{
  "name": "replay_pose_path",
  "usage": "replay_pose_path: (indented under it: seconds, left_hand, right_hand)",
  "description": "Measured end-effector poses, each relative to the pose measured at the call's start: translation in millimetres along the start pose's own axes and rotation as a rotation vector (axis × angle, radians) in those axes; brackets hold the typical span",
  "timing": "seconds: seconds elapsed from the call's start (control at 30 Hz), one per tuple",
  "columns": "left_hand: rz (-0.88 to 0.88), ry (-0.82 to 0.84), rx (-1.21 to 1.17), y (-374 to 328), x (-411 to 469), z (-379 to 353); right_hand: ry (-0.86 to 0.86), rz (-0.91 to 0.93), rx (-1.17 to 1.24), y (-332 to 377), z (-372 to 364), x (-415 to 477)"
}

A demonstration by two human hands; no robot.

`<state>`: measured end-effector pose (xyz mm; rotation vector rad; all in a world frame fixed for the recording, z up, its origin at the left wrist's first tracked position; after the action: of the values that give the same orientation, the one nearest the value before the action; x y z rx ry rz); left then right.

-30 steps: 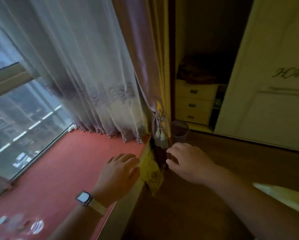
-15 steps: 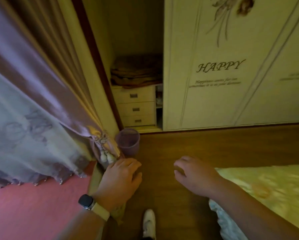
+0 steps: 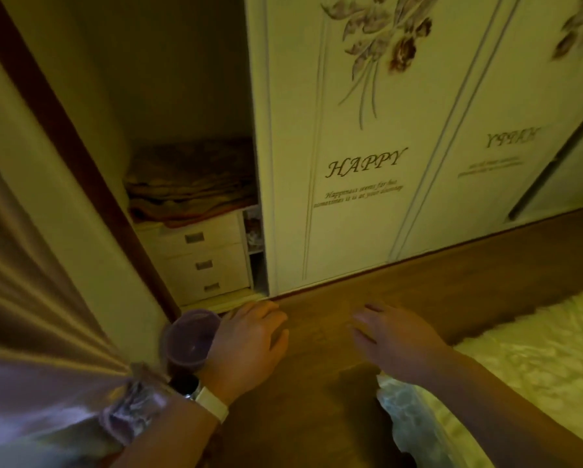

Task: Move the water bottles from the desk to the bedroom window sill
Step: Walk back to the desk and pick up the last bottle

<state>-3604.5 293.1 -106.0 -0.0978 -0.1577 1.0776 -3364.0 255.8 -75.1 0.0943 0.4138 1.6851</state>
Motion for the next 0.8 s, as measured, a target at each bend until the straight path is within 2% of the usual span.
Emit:
replay_pose_path:
  seconds: [0.1,0.2,0.43,0.63,0.8]
  left_hand:
    - [-0.092,0.023,0.016,-5,39,-4]
    - [-0.128,0.046,0.042,-11,80,-12]
    - [-0.210,0.119,0.108,-34,190,-28]
    - [-0.241,0.087,0.144,-61,309,-26]
    - [-0.396,-0.040,0.184,-116,414,-33]
  right_hand:
    - [-0.020,-0.051,0.001,-20,5,14]
    - [-0.077,-0.096,0.034,-48,14,34]
    - [-0.092,-0.168,0.127,-126,28,108]
    - [-0.091,-0.181,0.244,-205,67,182]
    - [-0.157,-0.268,0.320,-293,123,199]
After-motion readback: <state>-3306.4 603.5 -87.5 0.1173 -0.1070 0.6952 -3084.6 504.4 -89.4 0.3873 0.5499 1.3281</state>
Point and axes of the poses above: each hand's wrist, its own x-axis towards the middle knuckle, its own z-axis out of the back of the hand, y = z × x, the point moved 2 cm from there along x, towards the middle knuckle, and after that the axes turned 9 degrees about x, right-handed, at the moved point
